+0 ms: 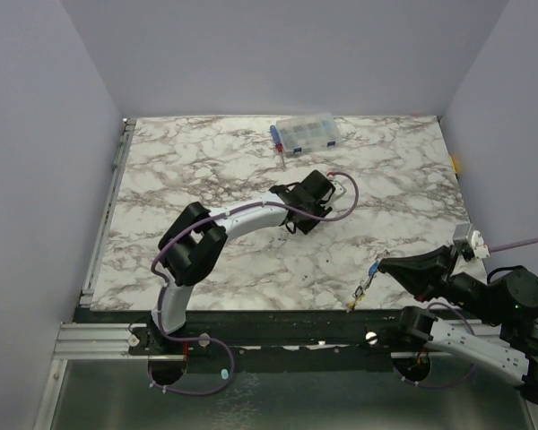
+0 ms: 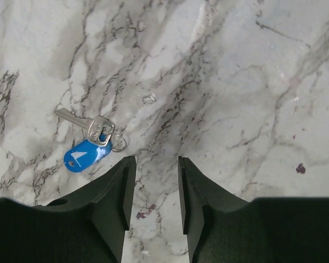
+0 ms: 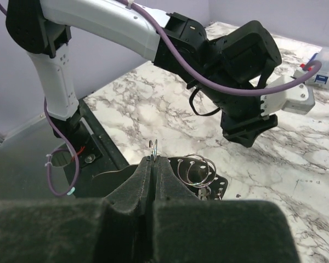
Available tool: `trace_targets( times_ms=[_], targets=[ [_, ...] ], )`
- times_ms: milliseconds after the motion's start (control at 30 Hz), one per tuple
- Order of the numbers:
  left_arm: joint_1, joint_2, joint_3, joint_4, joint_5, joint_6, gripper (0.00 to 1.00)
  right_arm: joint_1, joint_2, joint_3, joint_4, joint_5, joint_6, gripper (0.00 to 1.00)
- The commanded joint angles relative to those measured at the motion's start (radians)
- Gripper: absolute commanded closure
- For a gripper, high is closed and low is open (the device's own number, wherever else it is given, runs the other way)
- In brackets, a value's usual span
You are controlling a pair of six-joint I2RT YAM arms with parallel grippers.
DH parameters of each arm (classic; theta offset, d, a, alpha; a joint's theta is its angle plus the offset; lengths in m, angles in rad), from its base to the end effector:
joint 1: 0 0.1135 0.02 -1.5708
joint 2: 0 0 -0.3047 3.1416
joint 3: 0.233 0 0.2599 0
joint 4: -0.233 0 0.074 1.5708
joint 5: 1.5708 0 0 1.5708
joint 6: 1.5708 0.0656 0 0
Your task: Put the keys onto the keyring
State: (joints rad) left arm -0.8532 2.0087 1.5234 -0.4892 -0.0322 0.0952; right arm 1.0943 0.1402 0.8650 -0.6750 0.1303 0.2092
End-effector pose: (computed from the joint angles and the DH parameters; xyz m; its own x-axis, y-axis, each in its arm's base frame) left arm 0.3167 -0.3597 0.2091 -0.4712 0.6843 -0.5565 0.7895 0.6086 0.0799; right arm 0.0106 0.0020 0.3756 -0.1483 0.1617 -0.9756 -0.8084 0.5485 0.2138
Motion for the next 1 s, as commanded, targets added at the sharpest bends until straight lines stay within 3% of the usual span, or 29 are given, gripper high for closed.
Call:
trace_targets(
  times_ms=[0, 267, 567, 967],
  targets=[
    [-0.016, 0.037, 0.031, 0.052, -0.317, -0.329, 0.58, 0.008, 0.032, 0.01, 0.049, 0.014, -0.005, 0.99],
    [-0.084, 0.118, 0.067, 0.057, -0.564, -0.524, 0.58, 0.007, 0.046, 0.008, 0.053, 0.012, 0.001, 0.99],
    [-0.091, 0.163, 0.089, 0.054, -0.591, -0.589, 0.58, 0.007, 0.066, 0.012, 0.055, 0.006, 0.001, 0.99],
    [-0.092, 0.159, 0.052, 0.031, -0.644, -0.62, 0.7, 0.007, 0.067, 0.012, 0.052, 0.008, 0.001, 0.99]
  ],
)
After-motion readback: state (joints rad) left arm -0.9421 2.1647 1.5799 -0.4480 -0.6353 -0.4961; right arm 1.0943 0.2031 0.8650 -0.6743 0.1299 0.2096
